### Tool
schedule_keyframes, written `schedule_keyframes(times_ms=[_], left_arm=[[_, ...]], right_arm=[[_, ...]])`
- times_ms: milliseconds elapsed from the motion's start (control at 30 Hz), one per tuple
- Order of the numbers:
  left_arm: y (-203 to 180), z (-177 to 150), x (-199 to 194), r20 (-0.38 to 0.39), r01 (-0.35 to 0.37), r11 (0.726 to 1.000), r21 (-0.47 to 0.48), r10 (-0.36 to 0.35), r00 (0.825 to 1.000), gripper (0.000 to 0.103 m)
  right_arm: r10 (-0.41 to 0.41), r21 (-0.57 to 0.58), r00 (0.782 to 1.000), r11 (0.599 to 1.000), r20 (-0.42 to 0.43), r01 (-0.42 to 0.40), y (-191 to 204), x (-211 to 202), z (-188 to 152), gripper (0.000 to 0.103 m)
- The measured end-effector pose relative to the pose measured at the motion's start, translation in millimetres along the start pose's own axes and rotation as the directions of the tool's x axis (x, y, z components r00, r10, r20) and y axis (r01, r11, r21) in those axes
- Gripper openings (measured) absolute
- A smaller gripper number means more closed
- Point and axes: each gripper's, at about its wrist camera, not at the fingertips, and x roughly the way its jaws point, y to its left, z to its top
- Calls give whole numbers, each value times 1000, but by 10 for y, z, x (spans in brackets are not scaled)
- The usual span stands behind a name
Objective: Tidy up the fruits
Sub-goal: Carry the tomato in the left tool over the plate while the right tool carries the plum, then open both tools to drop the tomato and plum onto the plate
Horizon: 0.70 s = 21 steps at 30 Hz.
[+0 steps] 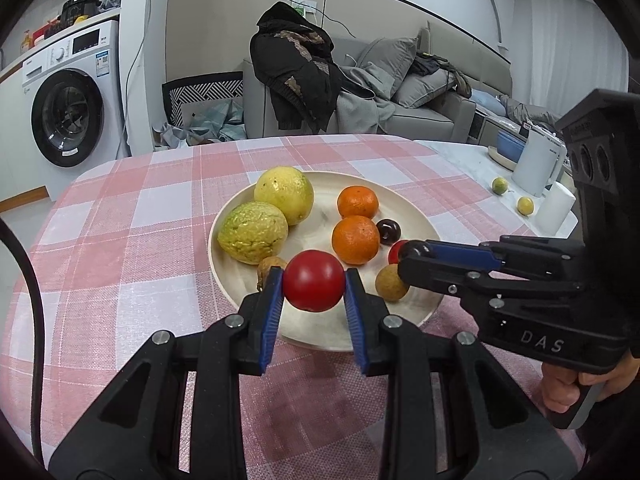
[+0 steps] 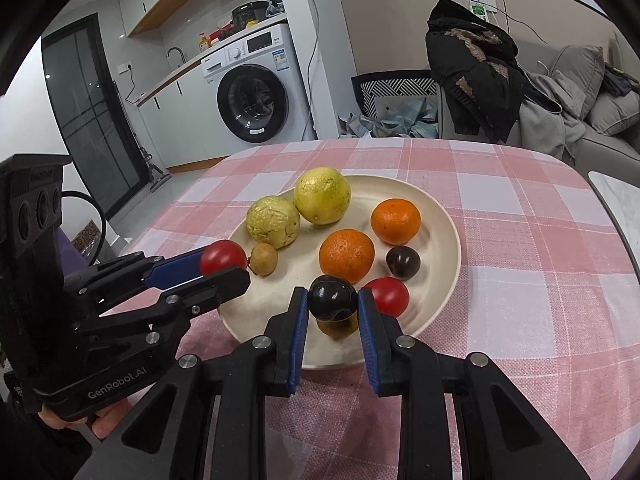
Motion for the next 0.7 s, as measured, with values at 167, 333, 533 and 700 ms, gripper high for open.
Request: schedule_keyframes(times_ms=[167, 333, 533, 700], left_arm=[[38, 3, 5, -3, 1, 1000, -17, -1, 1000, 27], [35, -5, -32, 9, -23, 1000, -21, 23, 1000, 28], [106, -44, -115, 15, -43, 998, -51, 44, 999, 44], [128, -91, -310, 61, -61, 996, -63, 65, 996, 86]], right_arm=[[-5, -3, 1000, 1000, -8, 5, 12, 44, 20, 26], [-26, 5, 1000, 1000, 6, 26, -7, -21, -5, 42], [-78, 10, 996, 997, 45, 77, -68, -216, -54, 63], [-89, 31, 993, 996, 79, 86, -157, -378, -116, 92]])
